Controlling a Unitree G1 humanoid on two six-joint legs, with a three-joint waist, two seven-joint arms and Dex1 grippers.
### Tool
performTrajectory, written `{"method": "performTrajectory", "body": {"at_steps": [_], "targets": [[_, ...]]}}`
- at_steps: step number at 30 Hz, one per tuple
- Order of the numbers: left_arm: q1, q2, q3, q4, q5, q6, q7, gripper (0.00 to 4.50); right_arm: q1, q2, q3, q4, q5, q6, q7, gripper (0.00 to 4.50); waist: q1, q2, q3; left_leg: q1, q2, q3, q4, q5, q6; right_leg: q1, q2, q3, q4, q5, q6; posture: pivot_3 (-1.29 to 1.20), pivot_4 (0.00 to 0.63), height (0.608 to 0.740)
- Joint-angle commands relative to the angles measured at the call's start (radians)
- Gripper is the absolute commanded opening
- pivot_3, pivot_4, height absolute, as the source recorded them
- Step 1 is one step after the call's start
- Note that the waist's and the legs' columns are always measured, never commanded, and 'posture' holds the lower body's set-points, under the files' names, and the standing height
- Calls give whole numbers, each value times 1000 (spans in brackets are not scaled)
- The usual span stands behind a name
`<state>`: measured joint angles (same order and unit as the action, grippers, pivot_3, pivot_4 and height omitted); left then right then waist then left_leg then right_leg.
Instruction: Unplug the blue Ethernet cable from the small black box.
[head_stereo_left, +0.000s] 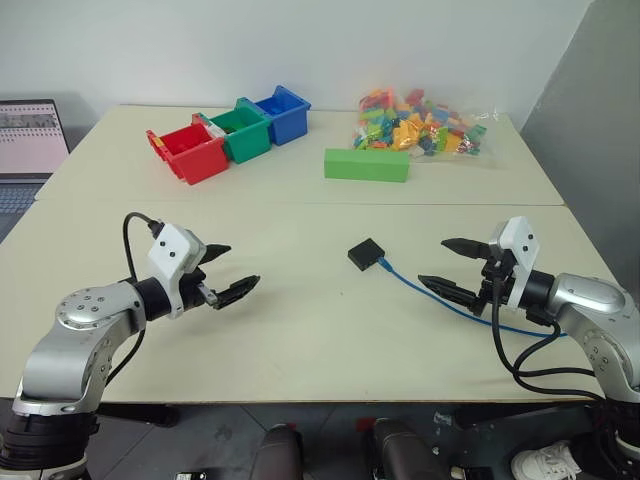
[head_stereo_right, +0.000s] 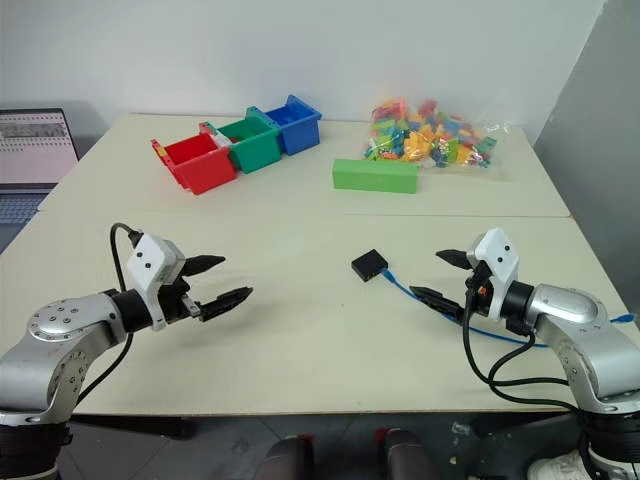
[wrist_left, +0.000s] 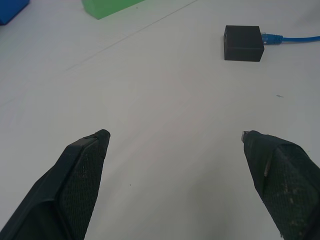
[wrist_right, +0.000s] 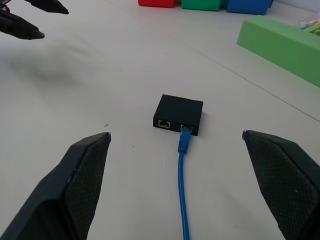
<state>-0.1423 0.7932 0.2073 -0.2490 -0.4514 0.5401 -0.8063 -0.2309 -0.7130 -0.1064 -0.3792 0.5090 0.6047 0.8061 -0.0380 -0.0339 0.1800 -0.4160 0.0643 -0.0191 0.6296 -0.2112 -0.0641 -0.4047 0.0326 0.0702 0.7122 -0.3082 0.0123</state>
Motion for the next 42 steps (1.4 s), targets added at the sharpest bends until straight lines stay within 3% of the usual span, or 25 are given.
{"method": "performTrajectory", "body": {"at_steps": [1,15,28,34,38,42], "targets": [[5,17,25,-45,-14,-18,-27,4500,-22,-12,-21,-13,7,-17,9,4477,0,0,0,0,0,0,0,0,0,0,0,0,0,0,0,0,150,740],[7,1,11,-73,-18,0,-4,4500,-27,5,36,19,-53,-50,-8,4477,0,0,0,0,0,0,0,0,0,0,0,0,0,0,0,0,150,740],[7,54,-84,-130,-50,-3,-194,4500,-168,294,264,312,-319,-66,-285,4477,-6,1,1,0,0,0,0,0,0,-1,0,1,1,0,0,0,150,740],[-16,56,-103,-122,-36,-14,-209,4500,-221,367,300,434,-384,-88,-323,4477,-6,1,1,0,0,1,0,0,0,-1,0,1,1,1,-1,0,150,740],[-9,55,-103,-122,-34,-17,-210,4500,-238,380,299,459,-398,-75,-323,3667,-6,1,0,0,0,1,0,0,0,-1,0,1,1,1,-1,0,150,740],[-2,52,-105,-117,-32,-19,-209,4500,-243,375,304,462,-406,-60,-313,2575,-6,1,0,0,0,1,0,0,0,-1,0,1,1,0,-1,0,150,740]]}}
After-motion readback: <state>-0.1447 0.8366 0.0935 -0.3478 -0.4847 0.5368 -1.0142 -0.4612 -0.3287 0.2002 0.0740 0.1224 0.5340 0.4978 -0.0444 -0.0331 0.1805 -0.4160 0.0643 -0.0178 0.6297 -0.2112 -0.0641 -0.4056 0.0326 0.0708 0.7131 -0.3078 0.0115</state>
